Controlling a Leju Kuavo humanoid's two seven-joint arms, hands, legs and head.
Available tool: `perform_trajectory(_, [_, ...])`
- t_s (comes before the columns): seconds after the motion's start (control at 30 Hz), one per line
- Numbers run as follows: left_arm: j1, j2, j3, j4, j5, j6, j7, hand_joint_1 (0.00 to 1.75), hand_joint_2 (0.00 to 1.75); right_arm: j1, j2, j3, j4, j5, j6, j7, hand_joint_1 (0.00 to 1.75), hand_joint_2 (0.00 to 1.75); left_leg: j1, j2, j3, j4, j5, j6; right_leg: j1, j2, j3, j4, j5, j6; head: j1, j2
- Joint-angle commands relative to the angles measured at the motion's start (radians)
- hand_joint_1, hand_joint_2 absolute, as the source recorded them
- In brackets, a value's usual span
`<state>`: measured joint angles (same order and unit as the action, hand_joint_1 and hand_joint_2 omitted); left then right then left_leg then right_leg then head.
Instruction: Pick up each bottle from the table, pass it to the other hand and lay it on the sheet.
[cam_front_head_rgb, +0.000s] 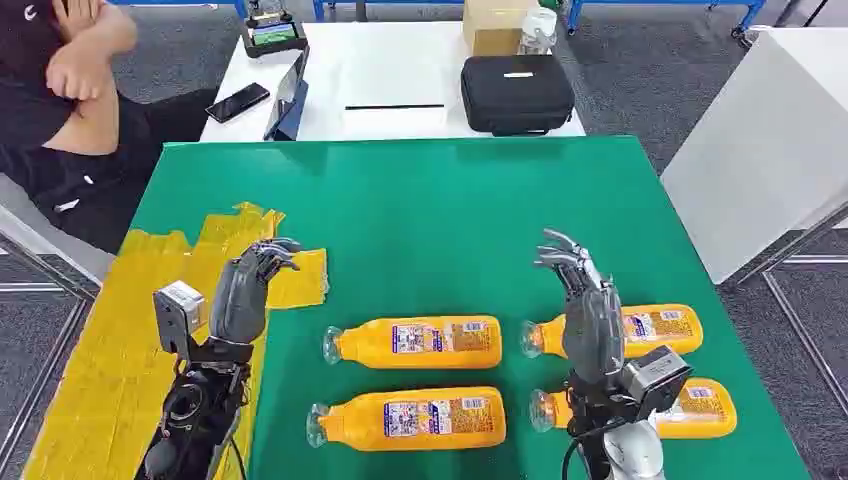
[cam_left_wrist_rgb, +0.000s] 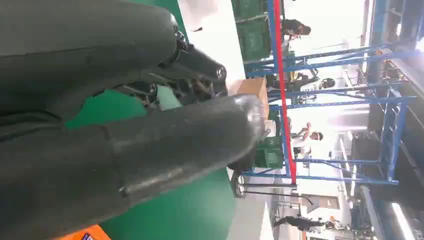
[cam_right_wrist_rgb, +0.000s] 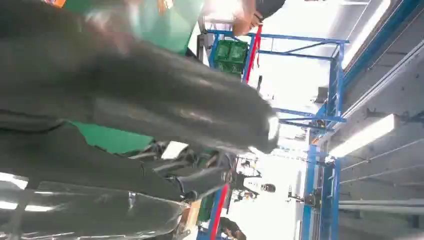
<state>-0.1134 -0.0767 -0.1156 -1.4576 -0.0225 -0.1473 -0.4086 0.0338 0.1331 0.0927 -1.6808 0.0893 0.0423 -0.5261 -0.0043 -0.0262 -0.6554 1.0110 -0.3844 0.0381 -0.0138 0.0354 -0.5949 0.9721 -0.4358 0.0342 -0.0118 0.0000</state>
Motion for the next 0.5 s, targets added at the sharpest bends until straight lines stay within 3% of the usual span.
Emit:
perform_trajectory(0.03, [0.085,0.053,0.055,0.025,0.043,0.068,-0.175,1.75,0.0,-0.18,-0.035,0.135,0.316,0.011,-0.12,-0.083,1.75,0.0,0.001,0.001,0.007,-0.001,-0.003,-0.002,0.002,-0.004,0.008,-0.001,-0.002,-0.001,0.0,0.0])
perform_trajectory(0.13, [0.084,0.049,0.055,0.02,0.043,0.068,-0.174,1.75,0.0,-0.175,-0.04,0.138,0.306,0.008,-0.123,-0.081,1.75,0.0,0.001,0.001,0.009,0.0,-0.004,-0.003,0.002,-0.005,0.01,-0.002,-0.003,-0.002,0.0,0.0])
perform_trajectory(0.17, [0.084,0.049,0.055,0.02,0.043,0.068,-0.174,1.75,0.0,-0.175,-0.04,0.138,0.306,0.008,-0.123,-0.081,1.75,0.0,0.0,0.011,0.01,-0.002,-0.003,-0.002,0.001,0.007,0.007,-0.003,0.001,-0.001,0.0,0.0])
perform_trajectory(0.3, [0.08,0.046,0.044,0.008,0.037,0.063,-0.171,1.75,0.0,-0.163,-0.051,0.144,0.277,-0.006,-0.127,-0.071,1.75,0.0,0.001,0.015,0.013,-0.002,-0.006,-0.004,0.002,0.009,0.011,-0.003,0.0,-0.002,0.0,0.0])
perform_trajectory(0.37, [0.084,0.038,0.039,-0.008,0.034,0.065,-0.165,1.75,0.0,-0.148,-0.055,0.141,0.255,-0.026,-0.132,-0.06,1.75,0.0,0.001,0.006,0.01,-0.001,-0.004,-0.004,0.002,0.001,0.01,-0.001,-0.002,-0.002,0.0,0.0])
perform_trajectory(0.4, [0.085,0.036,0.037,-0.009,0.034,0.065,-0.166,1.75,0.0,-0.145,-0.058,0.141,0.255,-0.026,-0.132,-0.06,1.19,0.0,0.001,0.003,0.007,-0.001,-0.002,-0.002,0.002,0.0,0.007,-0.001,-0.002,-0.001,0.0,0.0])
perform_trajectory(0.43, [0.103,0.028,0.043,-0.03,0.039,0.081,-0.151,0.24,0.0,-0.128,-0.064,0.142,0.236,-0.043,-0.134,-0.058,0.0,0.0,0.001,0.002,0.01,-0.001,-0.003,-0.003,0.002,-0.003,0.01,-0.002,-0.003,-0.002,0.0,0.0])
perform_trajectory(0.47, [0.115,0.026,0.045,-0.045,0.031,0.103,-0.146,0.0,0.0,-0.116,-0.068,0.144,0.227,-0.036,-0.148,-0.065,0.0,0.0,0.001,0.001,0.007,-0.001,-0.002,-0.002,0.002,-0.002,0.008,-0.001,-0.002,-0.001,0.0,0.0])
perform_trajectory(0.5, [0.126,0.03,0.039,-0.063,0.019,0.115,-0.14,0.0,0.0,-0.103,-0.072,0.145,0.212,-0.037,-0.15,-0.064,0.0,0.0,0.001,0.001,0.006,-0.001,-0.002,-0.001,0.001,-0.001,0.006,-0.001,-0.002,-0.001,0.0,0.0])
